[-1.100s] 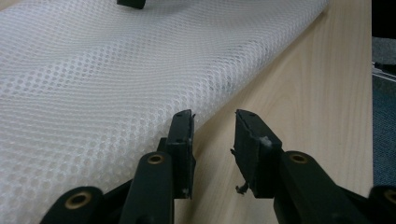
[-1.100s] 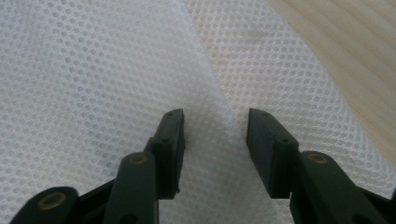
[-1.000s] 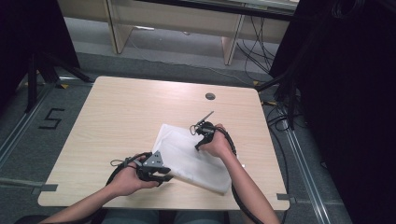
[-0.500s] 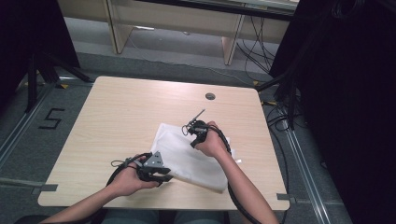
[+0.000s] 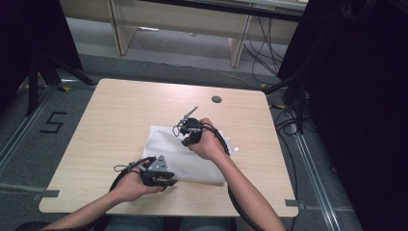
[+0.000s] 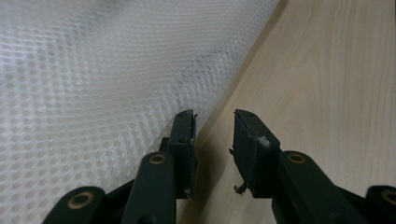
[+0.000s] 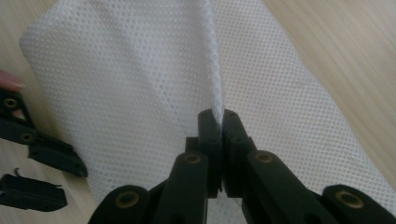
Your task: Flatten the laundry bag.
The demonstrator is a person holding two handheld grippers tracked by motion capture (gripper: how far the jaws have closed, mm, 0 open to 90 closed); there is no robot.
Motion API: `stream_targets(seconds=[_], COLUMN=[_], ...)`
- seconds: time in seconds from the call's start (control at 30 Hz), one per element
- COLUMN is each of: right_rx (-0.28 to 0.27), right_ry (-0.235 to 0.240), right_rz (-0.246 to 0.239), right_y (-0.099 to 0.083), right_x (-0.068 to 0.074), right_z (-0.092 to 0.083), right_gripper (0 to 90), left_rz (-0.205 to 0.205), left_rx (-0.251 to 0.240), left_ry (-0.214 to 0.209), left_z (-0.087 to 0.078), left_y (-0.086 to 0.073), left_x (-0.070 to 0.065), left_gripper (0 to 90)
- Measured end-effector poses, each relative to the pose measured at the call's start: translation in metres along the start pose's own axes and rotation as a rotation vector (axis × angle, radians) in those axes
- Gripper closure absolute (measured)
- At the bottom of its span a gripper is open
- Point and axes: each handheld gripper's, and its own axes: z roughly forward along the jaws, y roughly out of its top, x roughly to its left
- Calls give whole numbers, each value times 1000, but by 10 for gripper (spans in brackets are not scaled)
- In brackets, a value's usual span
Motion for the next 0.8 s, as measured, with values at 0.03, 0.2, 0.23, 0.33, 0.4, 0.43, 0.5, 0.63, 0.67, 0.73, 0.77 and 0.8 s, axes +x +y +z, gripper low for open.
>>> stream_targets(seconds=[0.03, 0.2, 0.23, 0.33, 0.4, 0.43, 0.5, 0.63, 0.67, 0.73, 0.77, 0.8], right_rx=[-8, -36, -45, -59, -69, -72, -79, -91, -97, -103, -105, -111], right_ry=[6, 19, 26, 12, 21, 26, 26, 29, 27, 29, 27, 30], right_rz=[-7, -29, -35, -65, -60, -67, -70, -87, -92, -98, -100, -106], right_y=[2, 9, 11, 16, 17, 18, 20, 21, 22, 22, 22, 23], right_x=[2, 13, 15, 21, 23, 25, 28, 32, 34, 36, 37, 39], right_z=[-1, -6, -8, -14, -15, -17, -21, -26, -29, -30, -31, -33], right_gripper=[894, 894, 894, 894, 894, 895, 894, 894, 894, 894, 894, 894], left_rz=[-1, -2, -22, -19, -30, -27, -32, -37, -36, -38, -39, -43], left_rx=[0, 20, 7, 22, 18, 22, 30, 30, 33, 36, 37, 36], left_ry=[6, 19, 26, 55, 57, 70, 71, 91, 99, 102, 108, 107], left_z=[0, -2, -2, -4, -4, -4, -5, -4, -4, -4, -3, -3], left_y=[0, 0, 0, -1, -1, -1, -1, -3, -3, -3, -3, -3], left_x=[0, 6, 6, 11, 11, 13, 14, 16, 18, 19, 20, 21], left_gripper=[680, 692, 694, 703, 707, 710, 714, 718, 718, 719, 719, 719])
